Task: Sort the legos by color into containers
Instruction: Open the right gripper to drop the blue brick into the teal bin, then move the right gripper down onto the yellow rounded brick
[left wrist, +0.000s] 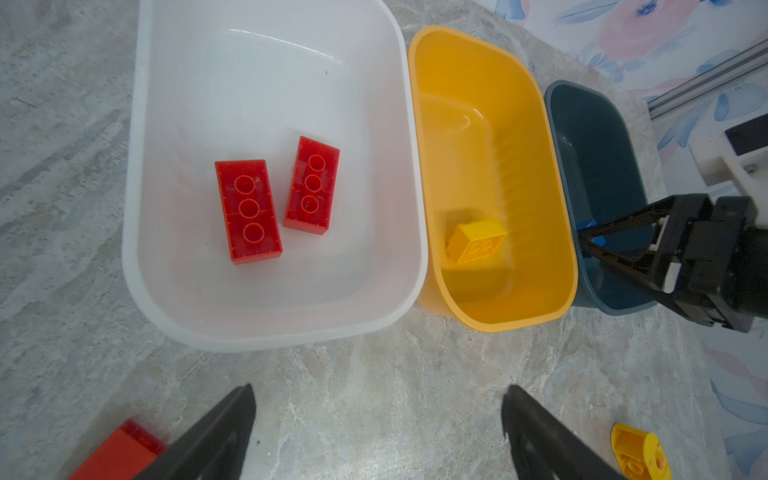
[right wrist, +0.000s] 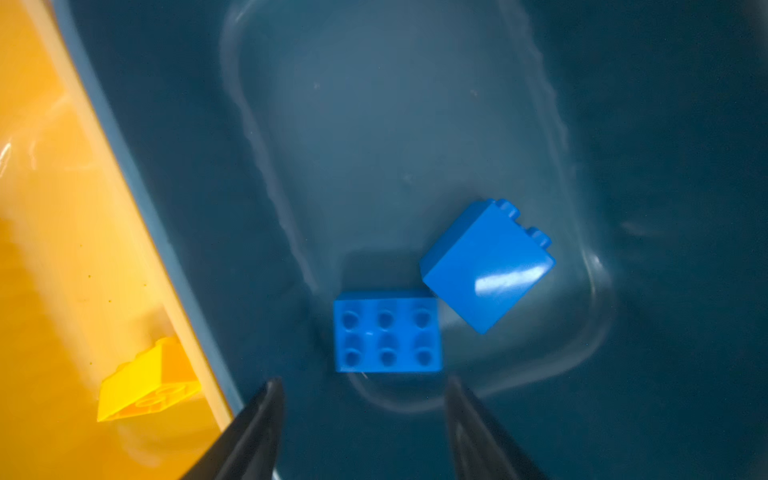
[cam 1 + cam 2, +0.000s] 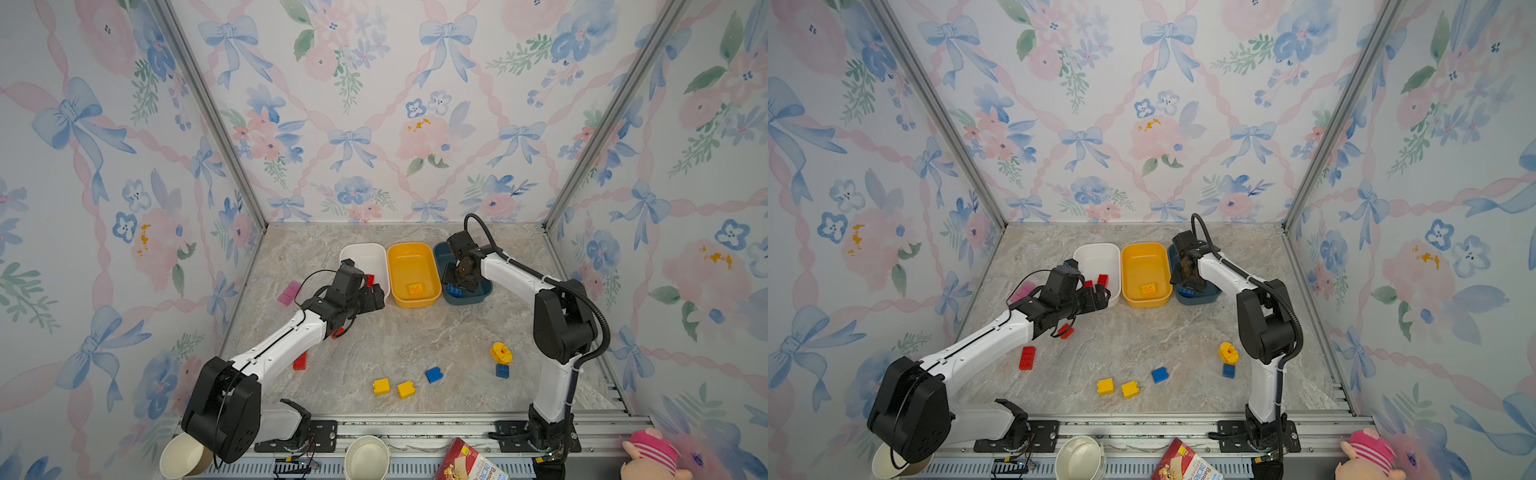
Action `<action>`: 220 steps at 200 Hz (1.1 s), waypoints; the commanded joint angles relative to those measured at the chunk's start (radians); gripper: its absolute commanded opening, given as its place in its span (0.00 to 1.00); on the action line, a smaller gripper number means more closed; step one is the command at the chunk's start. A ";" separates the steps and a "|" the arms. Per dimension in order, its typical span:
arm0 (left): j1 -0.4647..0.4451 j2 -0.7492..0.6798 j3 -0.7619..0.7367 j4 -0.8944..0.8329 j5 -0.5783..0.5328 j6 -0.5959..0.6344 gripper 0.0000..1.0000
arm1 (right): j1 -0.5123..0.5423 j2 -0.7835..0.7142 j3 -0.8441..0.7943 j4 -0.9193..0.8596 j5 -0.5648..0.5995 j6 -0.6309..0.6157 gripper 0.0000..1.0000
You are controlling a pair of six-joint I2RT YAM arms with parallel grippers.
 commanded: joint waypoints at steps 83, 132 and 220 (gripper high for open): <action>-0.007 0.010 0.010 0.009 0.004 0.010 0.95 | -0.006 -0.231 -0.116 -0.069 -0.015 -0.033 0.77; -0.006 0.019 0.018 0.010 0.007 0.013 0.96 | -0.025 -0.438 -0.322 -0.137 0.006 -0.041 0.84; -0.021 0.044 0.029 0.014 0.015 0.021 0.96 | -0.120 -0.651 -0.610 -0.230 0.002 0.132 0.98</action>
